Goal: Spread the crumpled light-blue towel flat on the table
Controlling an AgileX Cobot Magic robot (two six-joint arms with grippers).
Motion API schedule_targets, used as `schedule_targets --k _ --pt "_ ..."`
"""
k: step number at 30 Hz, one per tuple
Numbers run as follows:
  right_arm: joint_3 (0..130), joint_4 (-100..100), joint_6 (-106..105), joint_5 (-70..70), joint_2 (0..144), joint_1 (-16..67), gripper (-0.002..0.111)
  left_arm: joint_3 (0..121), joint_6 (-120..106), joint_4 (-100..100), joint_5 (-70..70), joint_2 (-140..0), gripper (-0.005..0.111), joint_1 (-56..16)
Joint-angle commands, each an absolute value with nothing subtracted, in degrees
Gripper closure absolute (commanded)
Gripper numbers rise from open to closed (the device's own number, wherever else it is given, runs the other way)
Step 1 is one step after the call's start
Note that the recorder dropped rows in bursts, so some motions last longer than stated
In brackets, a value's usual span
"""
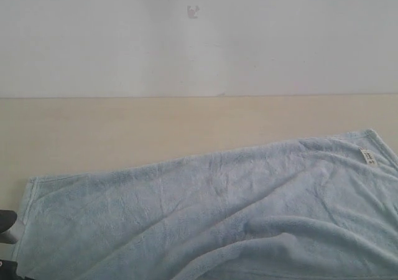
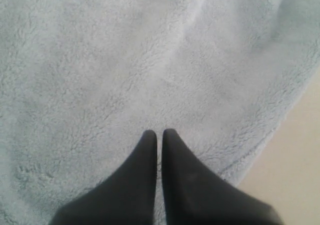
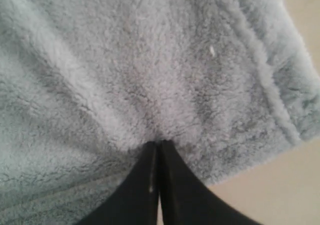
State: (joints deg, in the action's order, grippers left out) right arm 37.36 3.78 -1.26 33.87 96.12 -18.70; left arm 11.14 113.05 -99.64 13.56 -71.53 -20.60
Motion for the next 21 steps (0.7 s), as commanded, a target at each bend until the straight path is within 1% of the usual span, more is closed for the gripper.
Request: schedule_targets --k 1,8,11,14,18,21 --pt "37.35 -3.23 3.56 36.03 96.83 -18.77 0.109 11.32 112.27 -99.86 13.31 -71.24 0.103 -20.6" --pt "37.35 -16.23 14.37 40.12 96.83 -18.77 0.109 11.32 112.26 -99.95 12.78 -71.24 0.103 -20.6" --pt "37.35 -17.29 15.99 39.56 96.47 -18.77 0.109 11.32 112.26 -99.95 10.62 -71.24 0.103 -20.6" --pt "39.54 -13.03 14.76 38.08 96.08 -18.77 0.109 11.32 112.26 -99.95 8.14 -71.24 0.103 -20.6" --pt "40.93 -2.13 5.11 34.09 94.3 -18.77 0.109 11.32 112.26 -99.73 4.59 -71.24 0.103 -20.6" --pt "40.93 7.03 -2.25 30.38 93.1 -18.77 0.109 11.62 112.26 -96.03 -1.83 -71.24 0.103 -20.6"
